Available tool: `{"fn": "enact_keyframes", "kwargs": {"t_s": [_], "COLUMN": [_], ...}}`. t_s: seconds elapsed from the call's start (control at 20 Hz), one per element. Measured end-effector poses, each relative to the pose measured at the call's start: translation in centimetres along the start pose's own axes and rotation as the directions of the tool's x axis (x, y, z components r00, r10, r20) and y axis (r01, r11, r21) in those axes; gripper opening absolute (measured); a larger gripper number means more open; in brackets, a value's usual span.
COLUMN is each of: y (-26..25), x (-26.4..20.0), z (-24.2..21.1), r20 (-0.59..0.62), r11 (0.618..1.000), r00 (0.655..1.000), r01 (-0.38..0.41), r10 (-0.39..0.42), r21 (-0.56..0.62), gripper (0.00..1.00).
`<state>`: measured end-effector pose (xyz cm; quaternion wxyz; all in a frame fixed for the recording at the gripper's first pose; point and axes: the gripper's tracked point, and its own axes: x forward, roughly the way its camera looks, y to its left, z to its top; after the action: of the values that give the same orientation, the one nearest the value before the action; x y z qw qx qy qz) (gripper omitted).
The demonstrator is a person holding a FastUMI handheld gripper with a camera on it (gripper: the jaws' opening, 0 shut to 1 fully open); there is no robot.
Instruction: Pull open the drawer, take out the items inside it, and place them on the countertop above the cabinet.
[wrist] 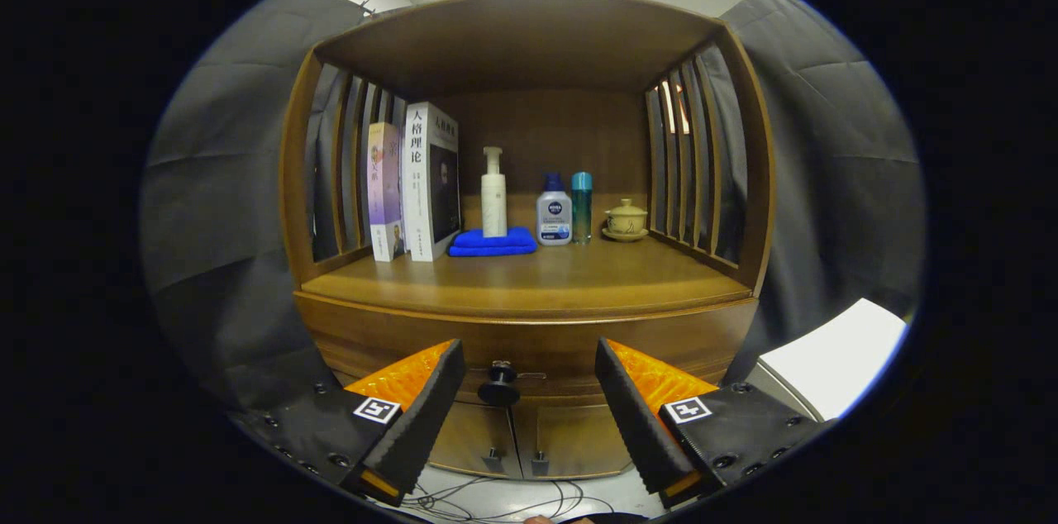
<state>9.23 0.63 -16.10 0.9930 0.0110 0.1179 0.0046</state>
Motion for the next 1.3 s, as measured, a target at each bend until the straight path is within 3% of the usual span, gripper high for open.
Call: {"fn": "enact_keyframes", "kwargs": {"t_s": [1.0, 1.25, 1.3], "y": [2.7, 2.8, 2.9], "x": [8.0, 8.2, 8.2], "z": [-7.9, -7.9, -8.1], "r20": [-0.125, -0.143, -0.149], "r11": [0.999, 1.0, 1.0], "r00": [0.992, 0.99, 0.989], "r01": [-0.019, -0.001, -0.003], "r10": [0.014, -0.002, 0.001], "r21": [-0.045, -0.02, -0.011], "gripper": [0.98, 0.49, 0.48]}}
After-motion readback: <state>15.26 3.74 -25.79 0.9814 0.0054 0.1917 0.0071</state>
